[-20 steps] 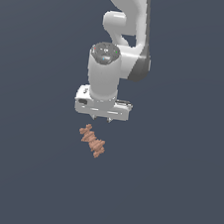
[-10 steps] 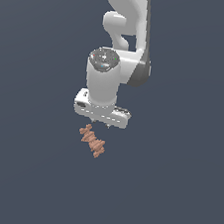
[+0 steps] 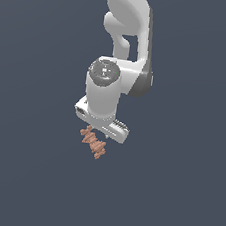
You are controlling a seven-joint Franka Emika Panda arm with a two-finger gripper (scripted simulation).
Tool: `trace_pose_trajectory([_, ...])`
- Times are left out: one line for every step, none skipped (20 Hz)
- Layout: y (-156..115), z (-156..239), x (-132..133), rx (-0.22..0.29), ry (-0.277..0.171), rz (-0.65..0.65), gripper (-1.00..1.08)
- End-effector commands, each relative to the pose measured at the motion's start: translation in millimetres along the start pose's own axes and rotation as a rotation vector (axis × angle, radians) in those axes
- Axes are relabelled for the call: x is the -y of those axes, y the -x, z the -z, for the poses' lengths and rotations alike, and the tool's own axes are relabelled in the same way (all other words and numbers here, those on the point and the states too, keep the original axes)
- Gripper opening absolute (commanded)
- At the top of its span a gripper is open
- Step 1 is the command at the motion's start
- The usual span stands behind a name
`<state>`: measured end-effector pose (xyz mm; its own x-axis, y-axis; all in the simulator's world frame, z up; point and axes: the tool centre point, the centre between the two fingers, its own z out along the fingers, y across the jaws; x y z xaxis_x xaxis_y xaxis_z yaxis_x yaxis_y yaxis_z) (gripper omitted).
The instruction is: Pick up the object and move it to a goal position.
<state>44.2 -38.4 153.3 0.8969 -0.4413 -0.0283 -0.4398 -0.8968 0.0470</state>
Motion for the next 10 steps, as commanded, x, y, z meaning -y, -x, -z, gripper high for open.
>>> trace_pose_trajectory([-6.5,-2.8,3.7,0.0,0.004,-0.066,0.28])
trace_pose_trajectory([-8.9,-4.0,5.2,0.0,0.006,-0.092,0.28])
trace_pose_trajectory([-11.3,-5.1,6.7,0.0,0.008,-0.118,0.28])
trace_pose_trajectory([-13.7,-6.3,8.3,0.0,0.009,-0.143,0.28])
trace_pose_trajectory([-16.0,-7.5,9.8,0.0,0.011,-0.169,0.28])
trace_pose_trajectory([-18.2,-8.6,11.3,0.0,0.013,-0.193,0.28])
trace_pose_trajectory([-20.2,-9.7,12.7,-0.001,0.015,-0.215,0.28])
trace_pose_trajectory([-22.1,-10.7,14.0,-0.001,0.016,-0.237,0.28])
trace_pose_trajectory([-23.9,-11.6,15.3,-0.002,0.018,-0.257,0.28])
trace_pose_trajectory([-25.5,-12.6,16.5,-0.002,0.019,-0.275,0.28])
